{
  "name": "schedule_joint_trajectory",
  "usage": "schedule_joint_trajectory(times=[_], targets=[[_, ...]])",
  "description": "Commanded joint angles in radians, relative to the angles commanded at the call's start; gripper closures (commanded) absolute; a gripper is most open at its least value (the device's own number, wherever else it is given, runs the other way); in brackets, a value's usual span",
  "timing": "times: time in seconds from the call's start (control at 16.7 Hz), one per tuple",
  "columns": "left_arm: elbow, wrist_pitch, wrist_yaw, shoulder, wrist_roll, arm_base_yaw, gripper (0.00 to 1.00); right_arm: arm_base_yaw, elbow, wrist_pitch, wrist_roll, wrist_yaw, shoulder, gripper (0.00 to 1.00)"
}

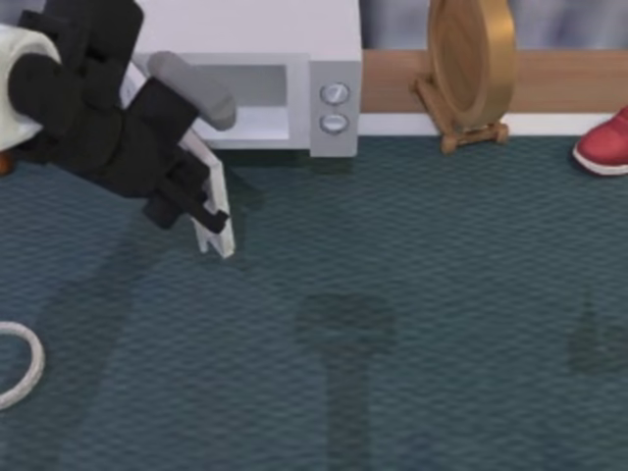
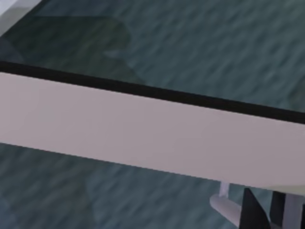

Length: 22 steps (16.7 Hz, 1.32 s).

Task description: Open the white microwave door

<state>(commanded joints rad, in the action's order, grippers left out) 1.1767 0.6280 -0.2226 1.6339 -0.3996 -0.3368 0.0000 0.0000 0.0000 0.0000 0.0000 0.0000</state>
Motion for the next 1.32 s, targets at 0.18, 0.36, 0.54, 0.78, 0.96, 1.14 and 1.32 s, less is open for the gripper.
schedule_joint_trajectory(times=[0.18, 0.36, 0.54, 0.78, 0.96, 1.14, 1.32], targets=[[0.0, 0.0, 0.0, 0.0, 0.0, 0.0, 1.0, 0.0, 0.0, 0.0, 0.0, 0.0, 0.0, 0.0], [0.0, 0.0, 0.0, 0.0, 0.0, 0.0, 1.0, 0.0, 0.0, 0.0, 0.0, 0.0, 0.0, 0.0], [0.0, 0.0, 0.0, 0.0, 0.0, 0.0, 1.0, 0.0, 0.0, 0.0, 0.0, 0.0, 0.0, 0.0], [0.0, 0.008, -0.018, 0.0, -0.029, 0.01, 1.0, 0.0, 0.0, 0.0, 0.0, 0.0, 0.0, 0.0], [-0.007, 0.031, -0.046, -0.002, -0.093, 0.037, 1.0, 0.0, 0.0, 0.0, 0.0, 0.0, 0.0, 0.0], [-0.017, 0.057, -0.078, -0.008, -0.168, 0.069, 1.0, 0.0, 0.0, 0.0, 0.0, 0.0, 0.0, 0.0], [-0.016, 0.061, -0.098, -0.022, -0.204, 0.086, 1.0, 0.0, 0.0, 0.0, 0.0, 0.0, 0.0, 0.0]])
